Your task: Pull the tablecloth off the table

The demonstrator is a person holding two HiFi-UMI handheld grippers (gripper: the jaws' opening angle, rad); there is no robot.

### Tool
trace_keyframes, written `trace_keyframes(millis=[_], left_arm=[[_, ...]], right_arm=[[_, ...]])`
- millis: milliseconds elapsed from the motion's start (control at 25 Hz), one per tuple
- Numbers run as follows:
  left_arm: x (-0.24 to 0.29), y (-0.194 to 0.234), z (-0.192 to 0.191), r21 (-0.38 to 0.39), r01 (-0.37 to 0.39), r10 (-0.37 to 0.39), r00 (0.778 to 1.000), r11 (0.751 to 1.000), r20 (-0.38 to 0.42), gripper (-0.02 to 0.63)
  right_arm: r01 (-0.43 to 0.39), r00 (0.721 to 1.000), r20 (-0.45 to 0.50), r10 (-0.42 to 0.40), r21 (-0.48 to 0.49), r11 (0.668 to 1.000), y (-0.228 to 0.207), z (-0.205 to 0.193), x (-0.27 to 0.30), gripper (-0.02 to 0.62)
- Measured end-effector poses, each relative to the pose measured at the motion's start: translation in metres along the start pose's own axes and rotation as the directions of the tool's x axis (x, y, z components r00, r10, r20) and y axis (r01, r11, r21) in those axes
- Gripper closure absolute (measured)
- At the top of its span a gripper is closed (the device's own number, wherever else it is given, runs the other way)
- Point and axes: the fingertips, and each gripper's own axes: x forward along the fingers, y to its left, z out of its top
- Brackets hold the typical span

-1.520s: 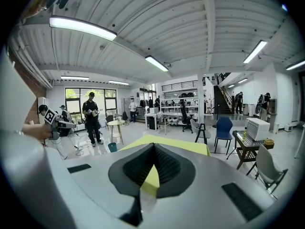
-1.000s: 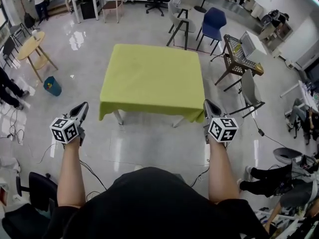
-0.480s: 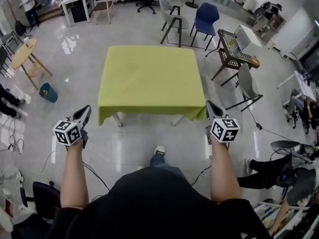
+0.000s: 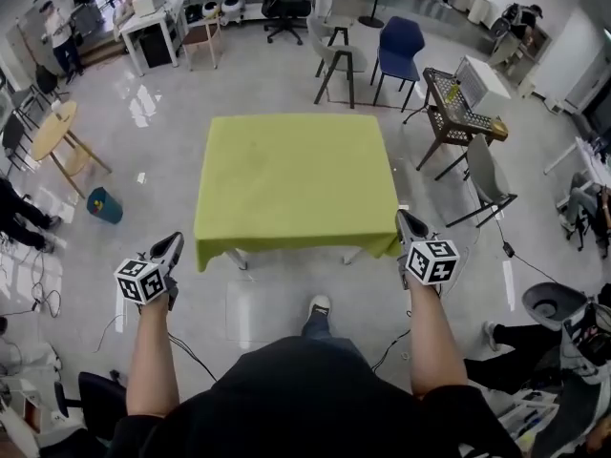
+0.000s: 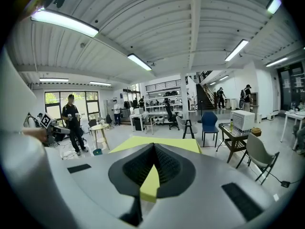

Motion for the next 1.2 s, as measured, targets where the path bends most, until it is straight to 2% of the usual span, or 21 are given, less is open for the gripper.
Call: trace_keyframes(millis=[320, 640, 960, 1200], left_arm=[[0.102, 0.02, 0.028, -0.008, -0.038, 0.038, 0.999, 0.999, -0.012, 0.584], [0.192, 0.053, 0.061, -0.027, -0.084, 0.083, 0.996, 0.996, -0.022, 0.584], [0.25, 0.052, 0.091, -0.022, -0.141, 0.14, 0.99, 0.99, -0.028, 0.584], [0.268, 0.06, 0.098, -0.015, -0.142, 0.142, 0.99, 0.99, -0.019, 0.584]], right_arm=[[-0.001, 1.0, -0.027, 0.001, 0.015, 1.0, -0.093, -0.001, 0.082, 0.581], [-0.03, 0.998, -0.054, 0.031, 0.017, 0.999, -0.154, 0.014, 0.164, 0.581], [-0.077, 0.996, -0.043, 0.079, 0.05, 0.996, -0.207, 0.02, 0.218, 0.581], [-0.093, 0.995, -0.038, 0.095, 0.05, 0.994, -0.216, 0.021, 0.244, 0.581]])
